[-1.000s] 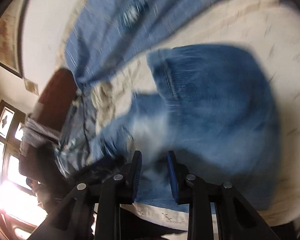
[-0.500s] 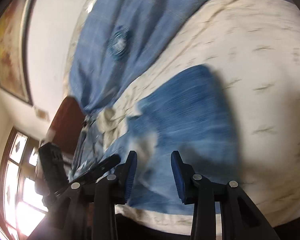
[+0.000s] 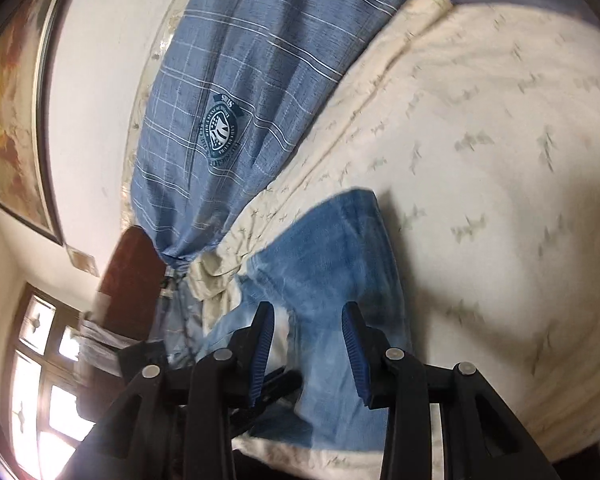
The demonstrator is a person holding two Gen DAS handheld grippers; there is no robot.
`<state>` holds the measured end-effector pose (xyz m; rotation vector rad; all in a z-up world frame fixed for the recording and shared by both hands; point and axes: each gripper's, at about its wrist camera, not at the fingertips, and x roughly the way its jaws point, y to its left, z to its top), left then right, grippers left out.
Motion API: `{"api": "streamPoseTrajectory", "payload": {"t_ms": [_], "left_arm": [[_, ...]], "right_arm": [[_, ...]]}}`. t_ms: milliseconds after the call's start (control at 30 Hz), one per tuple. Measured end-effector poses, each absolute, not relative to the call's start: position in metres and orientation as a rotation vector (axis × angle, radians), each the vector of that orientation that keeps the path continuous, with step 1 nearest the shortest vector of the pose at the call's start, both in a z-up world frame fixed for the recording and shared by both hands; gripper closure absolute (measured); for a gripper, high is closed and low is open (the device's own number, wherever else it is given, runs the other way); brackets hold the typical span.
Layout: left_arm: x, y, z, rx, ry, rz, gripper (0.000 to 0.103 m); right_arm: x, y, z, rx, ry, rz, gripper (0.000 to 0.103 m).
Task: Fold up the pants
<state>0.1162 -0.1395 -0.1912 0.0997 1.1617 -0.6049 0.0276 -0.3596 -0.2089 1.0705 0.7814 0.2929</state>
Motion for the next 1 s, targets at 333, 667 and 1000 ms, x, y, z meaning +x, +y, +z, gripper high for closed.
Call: {"api": "streamPoseTrajectory", "payload": {"t_ms": [333, 667, 1000], "left_arm": [[0.096, -0.132, -0.185, 0.059, 1.170, -0.670, 0.091], [0.096, -0.109, -0.185, -0.026, 1.190, -0.638, 0.091], [0.088, -0.112, -0.187, 0.021, 1.166, -0.620, 0.091]], "right_arm": [[0.090, -0.343, -0.198, 0.953, 0.796, 0.279, 0.064], [0.119, -0.323, -0.225, 0.957, 0.936, 0.360, 0.065], [0.105, -0.315, -0.197, 0.896, 0.817, 0.409, 0.064]]}}
